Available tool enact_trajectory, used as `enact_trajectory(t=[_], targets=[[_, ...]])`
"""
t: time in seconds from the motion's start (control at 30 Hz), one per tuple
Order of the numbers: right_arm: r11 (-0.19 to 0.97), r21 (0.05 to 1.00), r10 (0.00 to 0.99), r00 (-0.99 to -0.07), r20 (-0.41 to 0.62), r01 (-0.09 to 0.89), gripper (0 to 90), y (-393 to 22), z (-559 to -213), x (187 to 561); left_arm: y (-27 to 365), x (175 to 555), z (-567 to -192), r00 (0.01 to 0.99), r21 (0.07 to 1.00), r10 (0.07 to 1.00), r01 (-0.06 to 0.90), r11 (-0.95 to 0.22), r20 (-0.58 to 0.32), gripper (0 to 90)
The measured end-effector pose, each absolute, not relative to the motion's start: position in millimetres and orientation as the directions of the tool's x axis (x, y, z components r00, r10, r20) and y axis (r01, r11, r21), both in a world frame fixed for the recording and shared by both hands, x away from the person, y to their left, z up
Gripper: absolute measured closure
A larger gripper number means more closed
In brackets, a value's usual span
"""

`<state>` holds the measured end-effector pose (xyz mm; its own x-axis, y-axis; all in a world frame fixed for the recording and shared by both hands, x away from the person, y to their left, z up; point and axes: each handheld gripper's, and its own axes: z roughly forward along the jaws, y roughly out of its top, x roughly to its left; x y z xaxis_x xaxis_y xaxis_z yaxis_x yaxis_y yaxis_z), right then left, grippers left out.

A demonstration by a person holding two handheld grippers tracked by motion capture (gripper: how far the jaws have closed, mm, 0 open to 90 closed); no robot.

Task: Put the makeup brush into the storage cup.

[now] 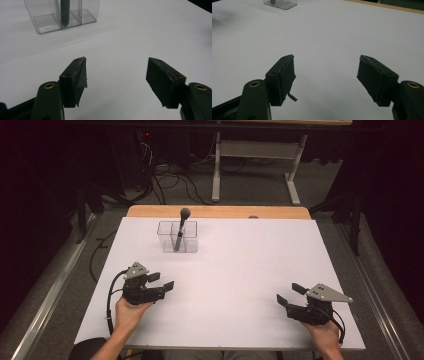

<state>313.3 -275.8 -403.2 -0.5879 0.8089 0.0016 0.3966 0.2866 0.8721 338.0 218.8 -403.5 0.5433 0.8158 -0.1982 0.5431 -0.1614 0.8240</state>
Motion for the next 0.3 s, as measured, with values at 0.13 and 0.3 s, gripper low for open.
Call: enact_trajectory(t=[0.13,0.3], targets=[[0.289,0.872,0.808,-0.590,0.000,0.395,31.8,-275.4,-403.6,313.5,220.0,337.5,-402.2,0.542,0.828,0.815,0.540,-0.151,-0.205,33.0],[0.289,0.872,0.808,-0.589,-0.001,0.396,31.8,-275.5,-403.5,313.7,220.6,337.3,-401.4,0.541,0.829,0.816,0.539,-0.151,-0.203,33.0]])
